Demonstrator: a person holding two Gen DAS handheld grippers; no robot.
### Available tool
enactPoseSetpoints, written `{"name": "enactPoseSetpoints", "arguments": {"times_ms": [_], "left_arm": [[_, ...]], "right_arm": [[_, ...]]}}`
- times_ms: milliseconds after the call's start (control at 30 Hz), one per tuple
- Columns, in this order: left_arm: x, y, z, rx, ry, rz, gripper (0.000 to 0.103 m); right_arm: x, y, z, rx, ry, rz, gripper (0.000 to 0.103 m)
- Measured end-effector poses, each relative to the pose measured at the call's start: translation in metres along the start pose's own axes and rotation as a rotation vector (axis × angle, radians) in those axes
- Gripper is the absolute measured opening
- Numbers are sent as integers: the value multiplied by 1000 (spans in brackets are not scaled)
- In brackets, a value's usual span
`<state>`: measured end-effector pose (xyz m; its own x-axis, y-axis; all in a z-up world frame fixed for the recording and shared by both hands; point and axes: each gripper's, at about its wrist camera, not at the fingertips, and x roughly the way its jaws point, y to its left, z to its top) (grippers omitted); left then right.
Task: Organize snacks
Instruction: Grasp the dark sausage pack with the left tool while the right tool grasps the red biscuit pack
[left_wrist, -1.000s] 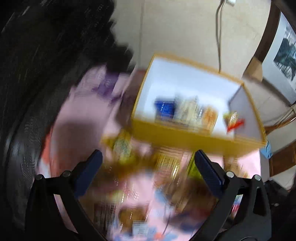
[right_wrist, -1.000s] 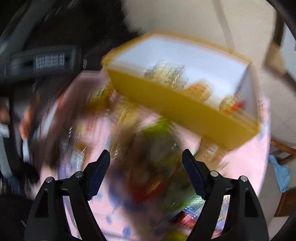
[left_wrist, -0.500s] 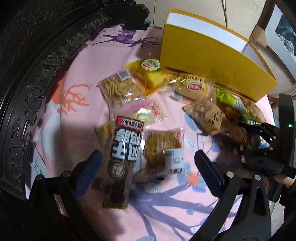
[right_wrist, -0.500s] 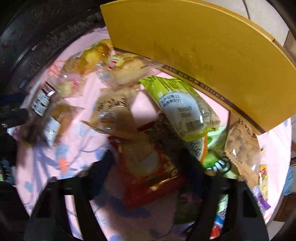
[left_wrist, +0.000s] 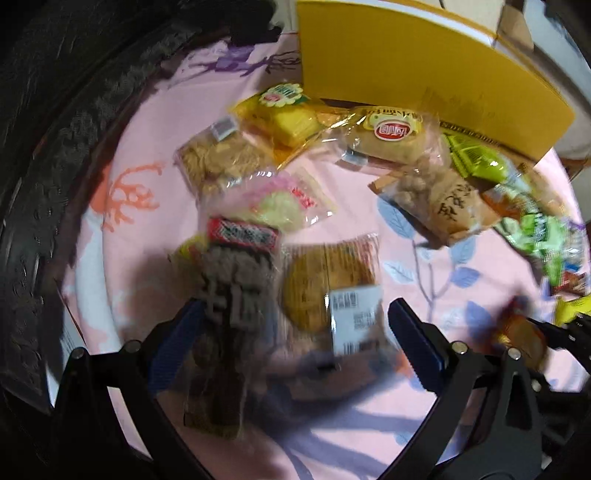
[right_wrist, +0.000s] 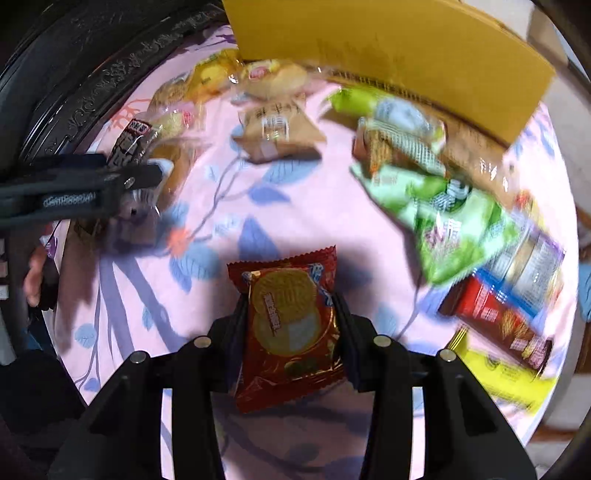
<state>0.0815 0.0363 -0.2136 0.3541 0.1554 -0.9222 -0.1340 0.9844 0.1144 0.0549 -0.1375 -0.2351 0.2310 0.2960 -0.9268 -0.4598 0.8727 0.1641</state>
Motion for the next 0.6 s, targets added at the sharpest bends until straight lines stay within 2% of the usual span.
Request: {"name": "enactPoseSetpoints", "arguments": {"times_ms": [133,233,300,433,500,533,600], "left_arm": [[12,-12,3,32,-16,63,101],[19,-25,-1,74,-37,139,101],[18,-23,-5,36,-86,136,101],[18,-16,-7,19,-92,94,99],[11,-20,-10,58,-122,93,78],[8,-22,-12,69,-129,87,75],[-1,-23,-13,84,-150,61,60]], "right_arm": [[-1,-1,0,41,-3,5,45],[-1,1,-1,44,-3,3,45],[-1,1,-1,44,-7,-4,45],[-3,-1,-3,50,-8,-9,45],[-1,1,-2,50,-7,-13,45],[-1,2,-1,50,-6,-16,45],[0,3,-1,52,-6,-18,45]]}}
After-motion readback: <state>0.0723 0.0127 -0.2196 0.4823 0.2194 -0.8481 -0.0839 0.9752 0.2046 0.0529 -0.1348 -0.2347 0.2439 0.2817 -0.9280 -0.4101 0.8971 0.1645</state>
